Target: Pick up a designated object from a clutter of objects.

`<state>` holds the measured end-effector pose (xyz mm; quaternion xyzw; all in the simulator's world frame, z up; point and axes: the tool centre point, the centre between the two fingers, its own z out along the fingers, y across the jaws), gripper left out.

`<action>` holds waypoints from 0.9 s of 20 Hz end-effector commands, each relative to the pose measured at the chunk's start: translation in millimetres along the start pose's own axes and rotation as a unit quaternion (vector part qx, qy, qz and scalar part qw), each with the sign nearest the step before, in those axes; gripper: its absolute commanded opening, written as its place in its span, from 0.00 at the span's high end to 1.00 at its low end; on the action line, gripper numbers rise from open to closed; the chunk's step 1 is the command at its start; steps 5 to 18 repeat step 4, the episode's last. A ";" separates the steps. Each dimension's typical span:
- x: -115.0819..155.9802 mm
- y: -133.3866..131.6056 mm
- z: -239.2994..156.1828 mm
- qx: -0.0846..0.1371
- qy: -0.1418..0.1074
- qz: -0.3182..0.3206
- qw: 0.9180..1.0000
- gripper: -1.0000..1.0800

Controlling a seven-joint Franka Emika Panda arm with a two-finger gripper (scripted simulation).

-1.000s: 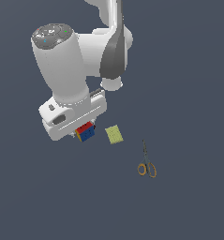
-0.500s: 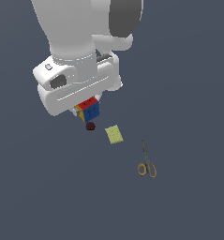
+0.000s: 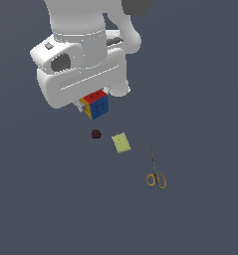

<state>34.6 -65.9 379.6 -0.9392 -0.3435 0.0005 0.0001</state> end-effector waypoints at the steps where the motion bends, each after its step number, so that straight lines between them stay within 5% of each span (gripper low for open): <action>1: 0.1 0.3 -2.2 0.000 0.000 0.000 1.000 1.00; 18: 0.4 1.2 -0.2 0.000 0.000 0.000 1.000 1.00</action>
